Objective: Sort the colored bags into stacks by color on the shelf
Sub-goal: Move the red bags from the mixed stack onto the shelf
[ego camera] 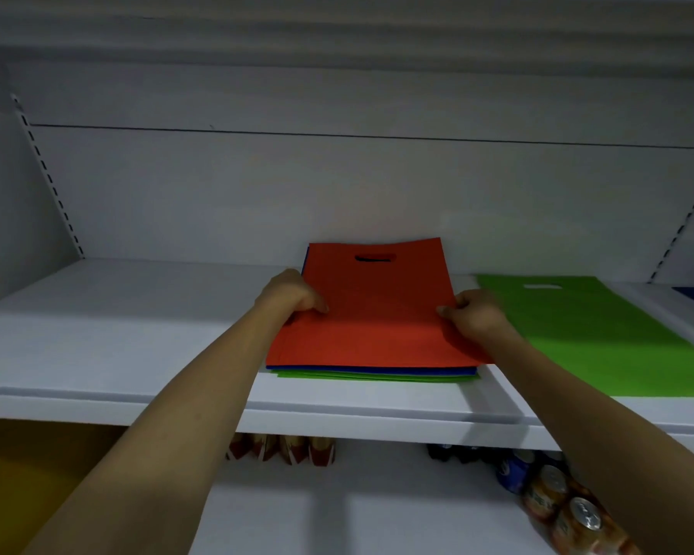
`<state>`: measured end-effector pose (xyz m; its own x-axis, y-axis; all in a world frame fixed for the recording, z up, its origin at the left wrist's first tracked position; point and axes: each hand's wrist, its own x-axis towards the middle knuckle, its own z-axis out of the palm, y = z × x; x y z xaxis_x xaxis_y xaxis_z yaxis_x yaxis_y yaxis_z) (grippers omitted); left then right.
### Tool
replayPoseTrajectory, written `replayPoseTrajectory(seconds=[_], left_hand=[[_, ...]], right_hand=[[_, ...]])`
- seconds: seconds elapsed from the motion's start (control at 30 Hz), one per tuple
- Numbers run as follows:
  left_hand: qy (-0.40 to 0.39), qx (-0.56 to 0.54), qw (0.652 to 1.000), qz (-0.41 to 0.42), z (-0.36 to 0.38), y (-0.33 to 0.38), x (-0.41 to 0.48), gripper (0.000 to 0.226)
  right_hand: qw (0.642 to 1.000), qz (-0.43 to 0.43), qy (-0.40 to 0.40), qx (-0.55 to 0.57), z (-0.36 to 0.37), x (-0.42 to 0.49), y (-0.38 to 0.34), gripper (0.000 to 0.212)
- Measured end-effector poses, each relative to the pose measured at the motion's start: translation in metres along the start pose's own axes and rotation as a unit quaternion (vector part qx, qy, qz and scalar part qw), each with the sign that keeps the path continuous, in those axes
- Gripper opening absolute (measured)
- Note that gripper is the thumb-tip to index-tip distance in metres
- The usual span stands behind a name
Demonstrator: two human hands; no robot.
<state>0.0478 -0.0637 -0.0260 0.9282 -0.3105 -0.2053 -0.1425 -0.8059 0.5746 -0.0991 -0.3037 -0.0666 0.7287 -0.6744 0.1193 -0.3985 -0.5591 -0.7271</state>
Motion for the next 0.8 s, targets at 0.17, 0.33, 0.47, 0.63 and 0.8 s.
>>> replayPoseTrajectory(seconds=[0.17,0.33,0.47,0.63,0.8], left_hand=[[0.006,-0.079,0.995,0.054,0.006,0.005,0.001,0.047],[0.091,-0.117,0.982,0.119,0.013,0.032,-0.005,0.023],[0.150,-0.086,0.970,0.168,0.034,0.077,-0.016,0.034],[0.161,-0.116,0.949,0.243,0.082,0.151,-0.051,0.030],[0.127,-0.136,0.938,0.293,0.140,0.234,-0.091,0.027]], right_hand=[[0.998,-0.043,0.019,-0.035,-0.012,-0.001,-0.003,0.026],[0.994,-0.063,0.083,-0.016,-0.043,-0.008,0.009,0.025],[0.987,-0.069,0.146,-0.012,-0.084,-0.020,0.031,0.017],[0.977,-0.038,0.210,0.003,-0.156,-0.034,0.078,0.018],[0.965,-0.005,0.261,0.033,-0.238,-0.062,0.143,0.016]])
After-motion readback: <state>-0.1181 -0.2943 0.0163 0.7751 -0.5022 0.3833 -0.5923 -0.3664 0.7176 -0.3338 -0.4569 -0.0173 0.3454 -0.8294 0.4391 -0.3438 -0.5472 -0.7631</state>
